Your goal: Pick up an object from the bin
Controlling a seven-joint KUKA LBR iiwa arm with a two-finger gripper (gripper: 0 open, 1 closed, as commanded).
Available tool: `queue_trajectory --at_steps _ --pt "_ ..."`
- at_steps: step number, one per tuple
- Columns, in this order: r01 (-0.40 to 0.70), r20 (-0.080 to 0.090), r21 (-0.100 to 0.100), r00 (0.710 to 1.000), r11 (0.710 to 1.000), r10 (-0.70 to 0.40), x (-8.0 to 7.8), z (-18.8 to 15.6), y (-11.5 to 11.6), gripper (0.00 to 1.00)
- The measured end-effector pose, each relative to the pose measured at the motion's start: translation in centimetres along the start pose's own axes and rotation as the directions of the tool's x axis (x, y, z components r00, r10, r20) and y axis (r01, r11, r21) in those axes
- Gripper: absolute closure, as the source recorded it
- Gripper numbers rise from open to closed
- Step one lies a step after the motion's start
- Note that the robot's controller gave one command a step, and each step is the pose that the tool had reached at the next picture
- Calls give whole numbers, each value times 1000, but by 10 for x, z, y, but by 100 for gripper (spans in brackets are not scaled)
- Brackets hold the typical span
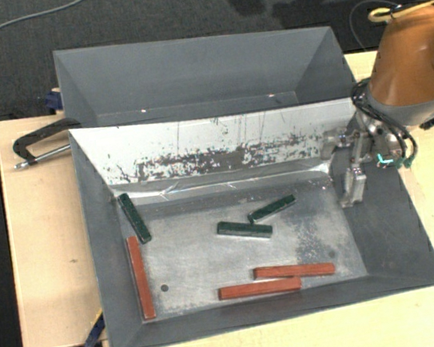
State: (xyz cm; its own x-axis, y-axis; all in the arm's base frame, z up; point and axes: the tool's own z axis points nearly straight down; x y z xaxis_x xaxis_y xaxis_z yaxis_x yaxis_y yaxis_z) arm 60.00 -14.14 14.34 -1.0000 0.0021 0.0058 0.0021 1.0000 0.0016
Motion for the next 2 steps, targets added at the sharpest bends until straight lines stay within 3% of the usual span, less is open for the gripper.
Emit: queue_trajectory --at_steps 1,2 --pt "-115 -2 -3 993 993 115 30 77 47 0" --pt "164 11 2 986 986 -164 75 71 105 0"
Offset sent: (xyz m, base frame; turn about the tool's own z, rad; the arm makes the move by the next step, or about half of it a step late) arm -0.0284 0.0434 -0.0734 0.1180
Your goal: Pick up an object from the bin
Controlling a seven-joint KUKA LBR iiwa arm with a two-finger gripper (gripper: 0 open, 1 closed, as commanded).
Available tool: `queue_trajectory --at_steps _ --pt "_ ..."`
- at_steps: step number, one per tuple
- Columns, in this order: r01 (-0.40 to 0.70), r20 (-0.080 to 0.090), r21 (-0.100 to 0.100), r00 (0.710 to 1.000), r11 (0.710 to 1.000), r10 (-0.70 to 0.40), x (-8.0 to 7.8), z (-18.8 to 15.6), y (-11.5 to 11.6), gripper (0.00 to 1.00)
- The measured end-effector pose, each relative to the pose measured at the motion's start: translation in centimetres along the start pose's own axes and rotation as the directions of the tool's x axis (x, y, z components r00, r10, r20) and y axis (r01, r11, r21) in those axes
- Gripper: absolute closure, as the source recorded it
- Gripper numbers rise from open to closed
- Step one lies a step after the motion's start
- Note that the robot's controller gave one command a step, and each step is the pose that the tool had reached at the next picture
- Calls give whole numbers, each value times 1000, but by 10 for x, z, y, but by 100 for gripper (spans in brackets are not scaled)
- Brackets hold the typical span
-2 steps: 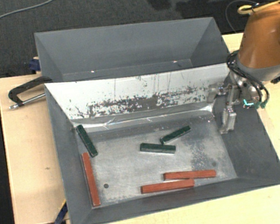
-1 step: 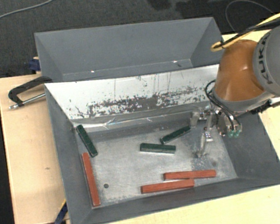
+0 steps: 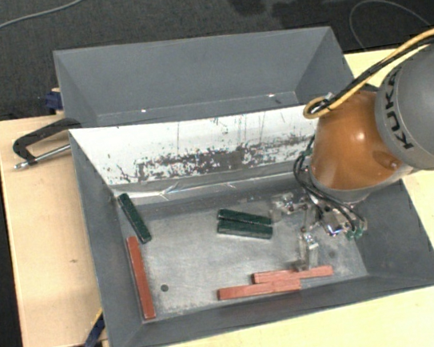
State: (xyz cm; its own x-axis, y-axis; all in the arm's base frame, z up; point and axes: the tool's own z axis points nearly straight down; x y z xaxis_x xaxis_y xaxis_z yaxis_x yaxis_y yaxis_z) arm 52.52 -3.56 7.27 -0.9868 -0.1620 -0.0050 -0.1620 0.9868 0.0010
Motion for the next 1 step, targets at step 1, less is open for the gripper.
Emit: queue_trajectory --at_steps 1 --pt "161 6 -2 987 987 -161 -28 1 126 0"
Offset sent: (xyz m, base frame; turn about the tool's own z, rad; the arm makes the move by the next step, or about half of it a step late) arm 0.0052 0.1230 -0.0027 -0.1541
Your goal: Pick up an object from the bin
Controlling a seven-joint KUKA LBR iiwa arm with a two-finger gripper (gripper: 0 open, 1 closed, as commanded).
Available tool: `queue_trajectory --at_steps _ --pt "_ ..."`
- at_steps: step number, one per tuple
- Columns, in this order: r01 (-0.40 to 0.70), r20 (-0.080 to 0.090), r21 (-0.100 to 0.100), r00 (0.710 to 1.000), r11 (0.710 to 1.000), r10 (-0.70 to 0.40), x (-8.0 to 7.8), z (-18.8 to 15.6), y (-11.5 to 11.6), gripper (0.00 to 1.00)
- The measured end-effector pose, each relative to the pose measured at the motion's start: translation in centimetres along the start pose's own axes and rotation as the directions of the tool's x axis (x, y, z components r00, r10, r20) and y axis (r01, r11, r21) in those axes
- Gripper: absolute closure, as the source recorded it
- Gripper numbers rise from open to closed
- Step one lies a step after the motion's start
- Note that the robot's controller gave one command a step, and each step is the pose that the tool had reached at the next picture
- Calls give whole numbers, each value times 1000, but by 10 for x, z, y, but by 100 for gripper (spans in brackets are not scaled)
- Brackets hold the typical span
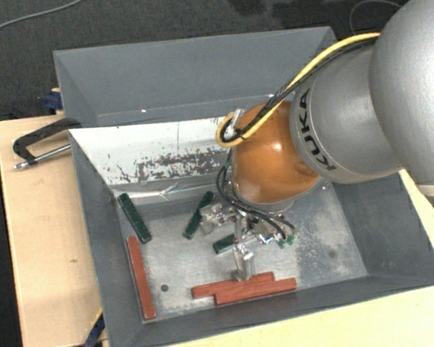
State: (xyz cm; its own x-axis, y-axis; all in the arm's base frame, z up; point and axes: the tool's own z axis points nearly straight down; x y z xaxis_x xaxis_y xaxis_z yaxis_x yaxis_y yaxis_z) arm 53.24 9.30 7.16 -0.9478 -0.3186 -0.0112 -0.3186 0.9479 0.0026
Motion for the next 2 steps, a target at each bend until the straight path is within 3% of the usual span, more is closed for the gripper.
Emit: queue_trajectory --at_steps 1,2 --pt "-6 -5 2 1000 1000 6 2 0 -4 100" --pt "-52 5 4 999 999 52 -16 -110 -6 100"
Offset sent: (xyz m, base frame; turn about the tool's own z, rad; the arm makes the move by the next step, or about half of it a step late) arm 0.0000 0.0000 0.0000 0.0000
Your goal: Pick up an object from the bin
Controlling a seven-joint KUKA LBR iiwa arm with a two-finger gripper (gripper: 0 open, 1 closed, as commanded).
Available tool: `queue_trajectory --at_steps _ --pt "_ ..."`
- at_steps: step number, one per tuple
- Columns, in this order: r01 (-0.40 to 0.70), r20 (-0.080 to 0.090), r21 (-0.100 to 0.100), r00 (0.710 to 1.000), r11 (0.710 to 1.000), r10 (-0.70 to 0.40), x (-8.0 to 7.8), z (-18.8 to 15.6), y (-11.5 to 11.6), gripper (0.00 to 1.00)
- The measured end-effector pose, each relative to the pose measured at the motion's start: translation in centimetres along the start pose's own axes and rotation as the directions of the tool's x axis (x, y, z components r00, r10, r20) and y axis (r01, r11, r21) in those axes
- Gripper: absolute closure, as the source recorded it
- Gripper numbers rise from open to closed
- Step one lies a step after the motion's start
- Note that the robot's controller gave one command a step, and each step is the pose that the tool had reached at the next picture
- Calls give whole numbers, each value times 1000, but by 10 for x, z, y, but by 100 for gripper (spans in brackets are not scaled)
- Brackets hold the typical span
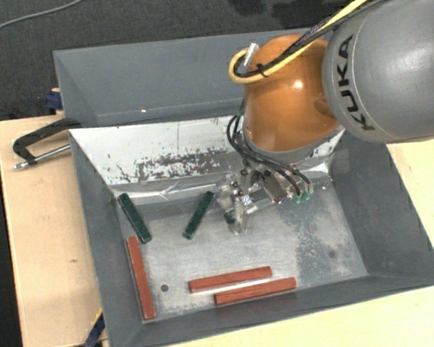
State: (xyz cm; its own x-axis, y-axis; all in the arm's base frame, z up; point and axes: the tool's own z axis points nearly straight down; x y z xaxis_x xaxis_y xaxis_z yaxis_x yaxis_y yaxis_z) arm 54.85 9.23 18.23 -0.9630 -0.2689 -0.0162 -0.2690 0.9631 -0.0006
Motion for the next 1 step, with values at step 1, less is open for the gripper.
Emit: queue_trajectory --at_steps 1 --pt "-2 3 1 1000 1000 2 -54 -111 -9 100"
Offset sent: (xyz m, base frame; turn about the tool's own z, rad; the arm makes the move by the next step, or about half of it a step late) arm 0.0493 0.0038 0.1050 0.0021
